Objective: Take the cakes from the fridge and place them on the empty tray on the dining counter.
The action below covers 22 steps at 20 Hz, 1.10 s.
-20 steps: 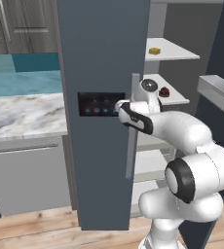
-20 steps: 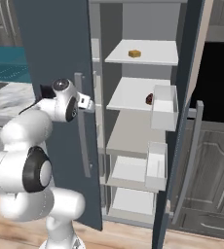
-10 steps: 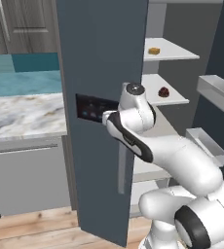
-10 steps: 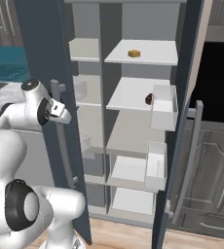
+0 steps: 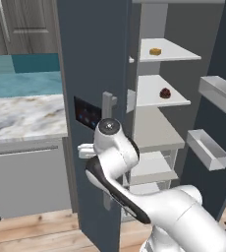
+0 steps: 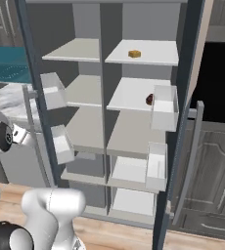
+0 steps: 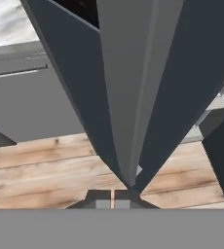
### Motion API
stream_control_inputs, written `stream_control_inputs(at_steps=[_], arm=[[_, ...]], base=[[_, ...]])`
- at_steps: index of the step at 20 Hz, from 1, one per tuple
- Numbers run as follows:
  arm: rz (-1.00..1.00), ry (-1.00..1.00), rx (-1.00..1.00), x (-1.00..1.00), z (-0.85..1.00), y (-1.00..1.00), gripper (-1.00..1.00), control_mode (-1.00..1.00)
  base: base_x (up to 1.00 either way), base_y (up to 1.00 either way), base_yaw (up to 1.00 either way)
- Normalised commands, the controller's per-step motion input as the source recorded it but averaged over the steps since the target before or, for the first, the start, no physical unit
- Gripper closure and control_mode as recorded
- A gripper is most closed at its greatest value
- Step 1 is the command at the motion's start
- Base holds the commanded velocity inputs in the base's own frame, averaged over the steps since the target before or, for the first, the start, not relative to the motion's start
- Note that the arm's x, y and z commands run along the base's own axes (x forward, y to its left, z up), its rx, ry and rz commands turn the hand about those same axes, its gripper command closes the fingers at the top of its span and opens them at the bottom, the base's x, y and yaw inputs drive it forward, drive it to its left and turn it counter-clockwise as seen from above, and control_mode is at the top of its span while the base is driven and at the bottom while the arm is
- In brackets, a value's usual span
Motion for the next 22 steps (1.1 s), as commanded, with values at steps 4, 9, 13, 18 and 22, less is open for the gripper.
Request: stream_control_inputs(at_steps=[4, 9, 13, 18, 22], arm=[[-0.02, -0.02, 0.06, -1.0, -0.63, 1.0, 1.0, -1.0], [-0.01, -0.1, 0.04, -1.0, -0.31, 0.76, 1.0, -1.0], [0.0, -0.59, 0.0, -1.0, 0.63, -0.34, 1.0, -1.0], [0.0, -0.48, 0.01, -0.81, 1.0, -0.72, 1.0, -1.0], [0.0, -0.24, 0.16, -0.33, 1.0, -0.46, 1.0, -1.0]], base=[[0.0, 0.0, 0.0], [0.0, 0.0, 0.0], [0.0, 0.0, 0.0], [0.0, 0.0, 0.0], [0.0, 0.0, 0.0]])
